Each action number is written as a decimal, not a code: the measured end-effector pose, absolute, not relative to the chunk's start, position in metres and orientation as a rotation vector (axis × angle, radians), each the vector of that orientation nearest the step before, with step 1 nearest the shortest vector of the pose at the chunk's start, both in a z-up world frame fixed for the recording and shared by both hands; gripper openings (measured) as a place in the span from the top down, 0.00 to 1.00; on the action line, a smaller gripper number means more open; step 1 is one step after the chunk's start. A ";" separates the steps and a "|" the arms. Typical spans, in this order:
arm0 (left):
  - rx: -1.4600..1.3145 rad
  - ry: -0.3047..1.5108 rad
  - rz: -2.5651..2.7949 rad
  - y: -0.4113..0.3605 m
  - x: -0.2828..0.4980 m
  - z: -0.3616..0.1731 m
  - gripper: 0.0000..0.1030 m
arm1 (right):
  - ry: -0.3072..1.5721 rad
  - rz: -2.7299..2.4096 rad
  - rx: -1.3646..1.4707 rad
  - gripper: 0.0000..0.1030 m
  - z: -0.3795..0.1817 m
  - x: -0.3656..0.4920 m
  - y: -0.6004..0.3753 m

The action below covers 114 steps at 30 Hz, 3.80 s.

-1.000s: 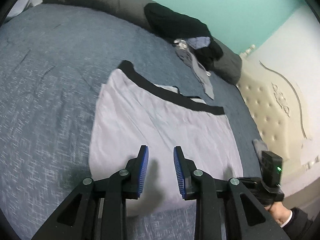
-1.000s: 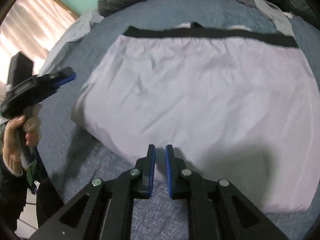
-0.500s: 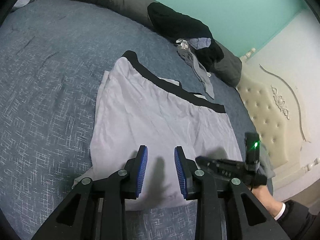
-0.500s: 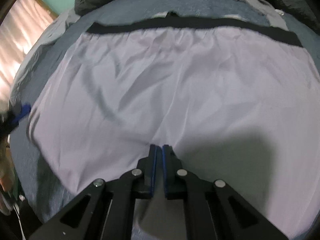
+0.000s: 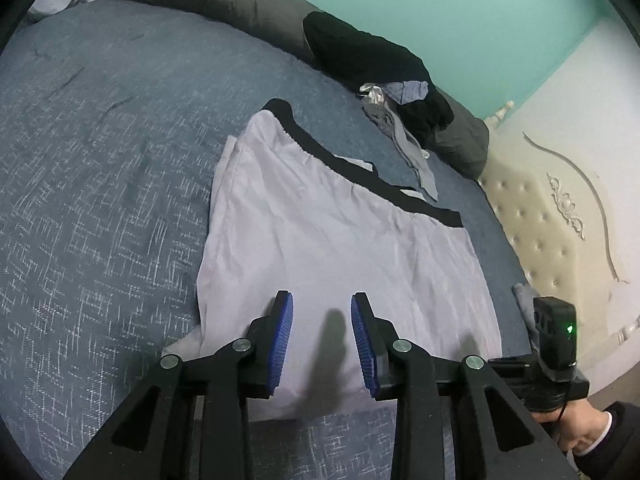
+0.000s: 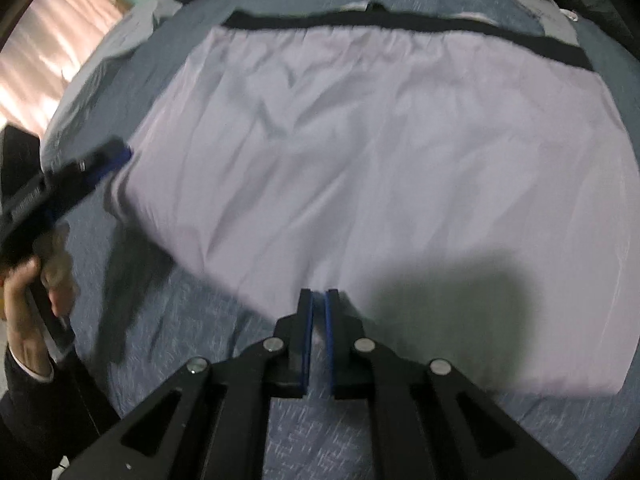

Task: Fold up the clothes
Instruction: 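Move both grippers back over the folded grey jacket, then grasp the side edge of the grey jacket with the left gripper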

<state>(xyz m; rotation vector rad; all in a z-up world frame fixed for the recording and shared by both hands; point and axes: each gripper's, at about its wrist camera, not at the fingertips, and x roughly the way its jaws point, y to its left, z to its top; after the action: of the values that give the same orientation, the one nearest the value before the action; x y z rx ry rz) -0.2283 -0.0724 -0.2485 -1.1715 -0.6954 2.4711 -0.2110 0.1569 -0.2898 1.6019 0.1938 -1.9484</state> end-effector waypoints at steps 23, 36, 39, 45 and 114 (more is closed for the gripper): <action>-1.146 -0.697 2.464 -0.079 -0.229 -0.245 0.64 | 0.164 -2.221 1.602 0.97 -0.302 -0.361 0.109; -1.156 -0.703 2.457 -0.088 -0.231 -0.248 0.64 | 0.096 -2.273 1.608 0.97 -0.311 -0.441 0.076; -1.156 -0.706 2.456 -0.090 -0.231 -0.248 0.64 | 0.079 -2.283 1.587 0.97 -0.311 -0.449 0.069; -1.166 -0.717 2.452 -0.090 -0.230 -0.250 0.63 | 0.041 -2.284 1.554 0.97 -0.290 -0.459 0.080; -1.240 -0.849 2.447 -0.133 -0.228 -0.247 0.46 | -0.244 -2.061 1.632 0.96 -0.310 -0.245 0.200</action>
<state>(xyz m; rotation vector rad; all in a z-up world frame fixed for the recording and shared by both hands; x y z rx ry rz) -0.2282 -0.1331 -0.2465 -1.2404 -0.8487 2.4475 -0.2448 0.2002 -0.3101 1.6322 -0.2440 -2.0612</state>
